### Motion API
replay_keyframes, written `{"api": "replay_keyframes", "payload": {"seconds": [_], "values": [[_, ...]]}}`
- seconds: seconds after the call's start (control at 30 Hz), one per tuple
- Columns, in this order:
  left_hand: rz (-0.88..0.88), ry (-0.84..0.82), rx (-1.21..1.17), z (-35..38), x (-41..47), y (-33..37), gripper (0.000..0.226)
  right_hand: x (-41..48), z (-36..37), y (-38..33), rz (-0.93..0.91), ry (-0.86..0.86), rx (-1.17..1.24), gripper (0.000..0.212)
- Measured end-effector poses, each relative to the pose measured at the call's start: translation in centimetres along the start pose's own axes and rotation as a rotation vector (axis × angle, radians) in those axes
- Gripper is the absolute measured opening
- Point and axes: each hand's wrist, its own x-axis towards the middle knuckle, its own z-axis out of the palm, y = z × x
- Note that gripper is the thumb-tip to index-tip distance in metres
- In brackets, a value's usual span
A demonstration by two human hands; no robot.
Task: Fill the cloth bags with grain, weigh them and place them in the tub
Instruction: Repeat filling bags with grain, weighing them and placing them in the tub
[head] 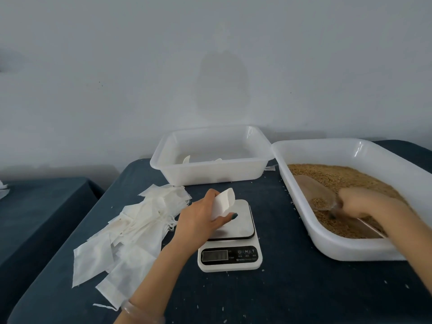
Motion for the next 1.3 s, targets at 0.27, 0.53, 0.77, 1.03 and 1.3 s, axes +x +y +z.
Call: {"api": "replay_keyframes", "payload": {"seconds": [0.27, 0.53, 0.77, 1.03, 1.3], "values": [[0.023, 0.047, 0.091, 0.3, -0.1, 0.1, 0.063, 1.1, -1.0, 0.5, 0.019, 0.221, 0.204, 0.035], [0.011, 0.048, 0.108, 0.1, -0.3, 0.2, 0.058, 2.4, -0.3, -0.3, 0.026, 0.325, -0.008, 0.035], [0.0, 0.003, 0.127, 0.5, -0.3, 0.5, 0.056, 3.1, -0.6, 0.1, -0.021, 0.161, 0.472, 0.044], [-0.016, -0.028, 0.13, 0.7, -0.1, 0.8, 0.055, 2.8, -0.4, 2.5, 0.029, 0.324, 0.222, 0.041], [-0.008, -0.033, 0.116, 0.8, -0.1, 1.1, 0.056, 2.6, -0.1, 0.9, -0.12, 0.193, 0.345, 0.047]]}}
